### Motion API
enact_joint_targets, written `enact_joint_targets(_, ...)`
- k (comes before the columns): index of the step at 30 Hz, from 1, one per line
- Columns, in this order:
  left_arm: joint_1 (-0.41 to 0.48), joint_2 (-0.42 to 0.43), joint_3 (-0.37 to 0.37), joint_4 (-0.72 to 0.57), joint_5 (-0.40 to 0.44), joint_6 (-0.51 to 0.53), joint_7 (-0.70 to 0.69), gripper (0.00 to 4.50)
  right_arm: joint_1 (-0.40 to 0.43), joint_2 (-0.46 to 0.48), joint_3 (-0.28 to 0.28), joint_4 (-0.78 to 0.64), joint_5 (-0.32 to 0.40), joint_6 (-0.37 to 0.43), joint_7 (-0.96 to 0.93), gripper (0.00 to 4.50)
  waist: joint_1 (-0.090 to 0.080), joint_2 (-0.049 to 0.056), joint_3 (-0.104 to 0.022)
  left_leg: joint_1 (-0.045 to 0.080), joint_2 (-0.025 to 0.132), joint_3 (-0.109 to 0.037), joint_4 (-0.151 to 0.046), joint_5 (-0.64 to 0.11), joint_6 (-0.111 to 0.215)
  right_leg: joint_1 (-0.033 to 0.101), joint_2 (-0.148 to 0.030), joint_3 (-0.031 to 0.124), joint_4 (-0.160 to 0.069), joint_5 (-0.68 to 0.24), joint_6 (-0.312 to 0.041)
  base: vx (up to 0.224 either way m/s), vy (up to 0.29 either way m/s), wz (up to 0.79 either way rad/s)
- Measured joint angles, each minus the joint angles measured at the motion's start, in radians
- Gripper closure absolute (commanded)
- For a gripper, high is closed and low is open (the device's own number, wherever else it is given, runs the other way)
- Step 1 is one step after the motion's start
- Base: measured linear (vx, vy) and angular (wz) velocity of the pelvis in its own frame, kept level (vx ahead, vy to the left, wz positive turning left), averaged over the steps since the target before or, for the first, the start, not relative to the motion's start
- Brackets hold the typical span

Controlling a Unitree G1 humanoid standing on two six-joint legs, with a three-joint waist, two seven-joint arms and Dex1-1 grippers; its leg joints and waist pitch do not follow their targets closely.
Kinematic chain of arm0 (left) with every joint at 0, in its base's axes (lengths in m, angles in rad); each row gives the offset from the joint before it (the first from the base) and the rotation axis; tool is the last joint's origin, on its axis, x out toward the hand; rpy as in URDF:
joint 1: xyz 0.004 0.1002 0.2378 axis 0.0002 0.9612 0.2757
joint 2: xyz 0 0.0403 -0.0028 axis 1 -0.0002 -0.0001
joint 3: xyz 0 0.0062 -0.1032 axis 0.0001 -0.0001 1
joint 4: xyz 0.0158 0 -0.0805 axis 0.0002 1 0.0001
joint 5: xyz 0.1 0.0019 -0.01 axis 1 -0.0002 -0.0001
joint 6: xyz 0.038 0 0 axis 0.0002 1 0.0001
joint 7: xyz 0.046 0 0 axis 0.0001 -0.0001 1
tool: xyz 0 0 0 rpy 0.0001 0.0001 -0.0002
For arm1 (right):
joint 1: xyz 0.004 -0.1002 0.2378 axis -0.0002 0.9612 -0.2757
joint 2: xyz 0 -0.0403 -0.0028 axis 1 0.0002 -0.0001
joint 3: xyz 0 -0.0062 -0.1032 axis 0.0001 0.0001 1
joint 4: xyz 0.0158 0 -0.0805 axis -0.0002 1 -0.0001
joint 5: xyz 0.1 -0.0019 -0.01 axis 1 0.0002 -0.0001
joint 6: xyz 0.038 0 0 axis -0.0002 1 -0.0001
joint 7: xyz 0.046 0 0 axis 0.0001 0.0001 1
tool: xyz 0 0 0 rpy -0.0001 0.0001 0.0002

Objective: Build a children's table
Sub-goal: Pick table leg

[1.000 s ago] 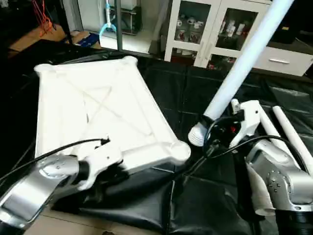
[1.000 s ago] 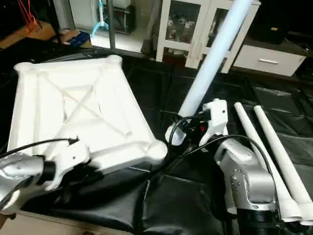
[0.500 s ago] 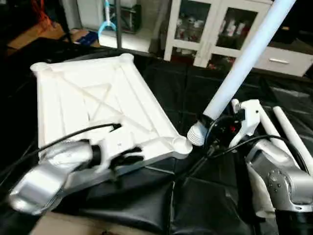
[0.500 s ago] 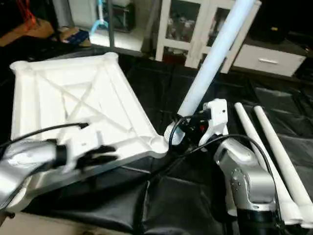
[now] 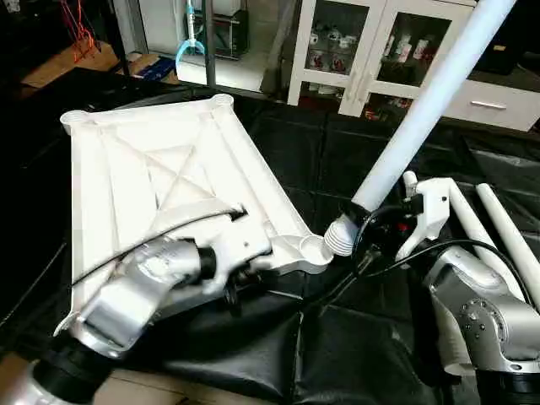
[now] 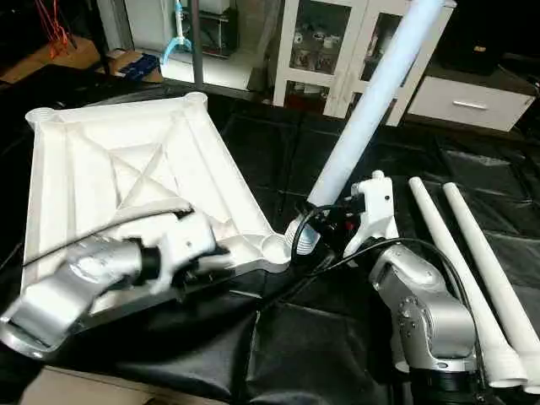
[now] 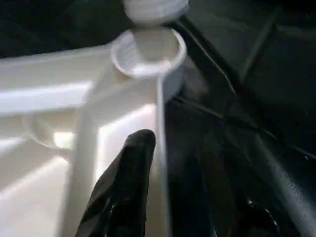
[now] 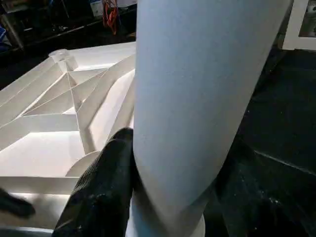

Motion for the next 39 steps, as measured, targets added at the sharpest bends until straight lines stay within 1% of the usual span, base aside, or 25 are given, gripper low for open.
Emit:
enact_joint_targets(5,0.000,0.003,-0.002,0.021,0.007,0.009,0.006,2.75,0.000,0.000,0.001,0.000,0.000,0.000,0.000,2.63,0.000,0.002,0.000,0.000,0.000,0.000,0.000,0.000,0.000,0.000,0.000,0.000,0.000,-0.002,0.003,0.000,0.000,0.00)
enact_joint_targets(11,0.000,0.004,-0.007,0.066,0.050,0.005,0.038,2.75,0.000,-0.002,0.005,0.000,0.000,0.000,0.000,2.63,0.001,0.002,0.000,0.000,0.000,0.000,0.000,0.000,0.000,0.001,0.000,0.000,0.000,-0.002,0.003,0.000,0.000,0.00)
enact_joint_targets(15,-0.006,0.004,-0.014,0.068,0.063,0.018,0.044,2.75,-0.001,-0.003,0.009,0.000,0.000,0.000,0.000,2.63,0.001,0.002,0.000,0.000,0.000,0.000,0.000,0.000,0.000,0.001,0.000,0.000,0.000,0.000,0.000,0.000,0.000,0.00)
enact_joint_targets(18,-0.010,0.027,-0.029,0.058,0.073,0.038,0.039,2.75,-0.003,-0.006,0.010,0.000,0.000,0.000,0.002,2.63,0.000,0.003,-0.001,0.002,0.000,0.000,0.000,0.000,0.000,0.002,0.000,0.000,0.000,-0.002,0.004,0.000,0.000,0.00)
enact_joint_targets(20,-0.010,0.031,-0.030,0.057,0.074,0.044,0.039,2.75,-0.003,-0.009,0.010,0.000,0.000,0.000,0.005,2.63,-0.003,0.003,-0.001,0.002,0.000,0.000,0.000,0.000,0.000,0.002,0.000,0.000,0.000,-0.002,0.004,0.000,0.000,0.00)
enact_joint_targets(25,-0.010,0.043,-0.032,0.055,0.084,0.050,0.020,2.75,-0.014,-0.010,0.010,0.002,0.011,0.000,0.019,2.63,-0.003,0.004,-0.001,0.003,0.000,-0.001,0.000,0.000,0.000,0.002,0.000,0.000,0.000,-0.002,0.004,0.000,0.000,0.00)
enact_joint_targets(27,-0.010,0.049,-0.032,0.052,0.084,0.056,0.014,3.03,-0.036,-0.008,0.008,0.012,0.023,0.000,0.026,2.63,-0.004,0.004,-0.002,0.003,0.000,0.000,0.000,0.000,0.000,0.002,0.000,0.000,0.000,-0.002,0.004,0.000,0.000,0.00)
enact_joint_targets(28,-0.010,0.049,-0.032,0.050,0.084,0.061,0.013,3.03,-0.045,-0.006,0.006,0.013,0.033,0.000,0.031,2.63,-0.004,0.004,-0.002,0.003,0.000,-0.001,0.000,0.000,0.000,0.002,0.000,0.000,0.000,-0.002,0.004,0.000,0.000,0.00)
enact_joint_targets(30,-0.009,0.052,-0.033,0.045,0.084,0.074,0.005,3.24,-0.072,-0.004,0.003,0.033,0.056,0.001,0.052,2.63,-0.003,0.004,-0.002,0.004,0.000,-0.001,0.000,0.000,0.000,0.003,0.000,0.000,0.000,-0.002,0.004,0.000,0.000,0.00)
enact_joint_targets(32,-0.008,0.054,-0.034,0.041,0.083,0.083,-0.002,3.32,-0.093,-0.009,0.002,0.060,0.063,0.005,0.071,2.63,-0.002,0.003,-0.003,0.004,0.000,-0.001,0.000,0.000,0.000,0.003,0.000,0.000,0.000,-0.002,0.004,0.000,0.000,0.00)
enact_joint_targets(33,-0.007,0.059,-0.035,0.037,0.082,0.085,-0.004,3.47,-0.103,-0.016,0.003,0.081,0.083,0.017,0.099,2.63,-0.002,0.002,-0.004,0.004,0.000,-0.001,0.000,0.000,0.000,0.003,0.000,0.000,0.000,-0.002,0.004,0.000,0.000,0.00)
enact_joint_targets(35,-0.006,0.065,-0.039,0.031,0.081,0.085,-0.010,3.60,-0.115,-0.026,0.003,0.106,0.098,0.040,0.129,2.63,-0.003,0.002,-0.004,0.003,0.000,0.000,0.000,0.000,0.000,0.003,0.000,0.000,0.000,-0.002,0.004,0.000,0.000,0.00)
enact_joint_targets(36,-0.005,0.067,-0.042,0.027,0.081,0.085,-0.013,3.71,-0.121,-0.027,0.001,0.123,0.118,0.058,0.152,2.63,-0.003,0.002,-0.004,0.004,0.000,0.000,0.000,0.000,0.000,0.003,0.000,0.000,0.000,-0.002,0.004,0.000,0.000,0.00)
enact_joint_targets(38,0.000,0.069,-0.042,0.022,0.082,0.083,-0.014,3.91,-0.129,-0.029,-0.007,0.160,0.169,0.100,0.204,2.63,-0.003,0.001,-0.004,0.003,0.000,0.000,0.000,0.000,0.000,0.003,0.000,0.000,0.000,-0.002,0.004,0.000,0.000,0.00)
enact_joint_targets(39,0.003,0.070,-0.044,0.020,0.083,0.081,-0.014,3.91,-0.150,-0.029,-0.024,0.212,0.209,0.139,0.238,2.63,-0.004,0.001,-0.005,0.004,0.000,0.000,0.000,0.000,0.000,0.004,0.000,0.000,0.000,-0.002,0.004,0.000,0.000,0.00)
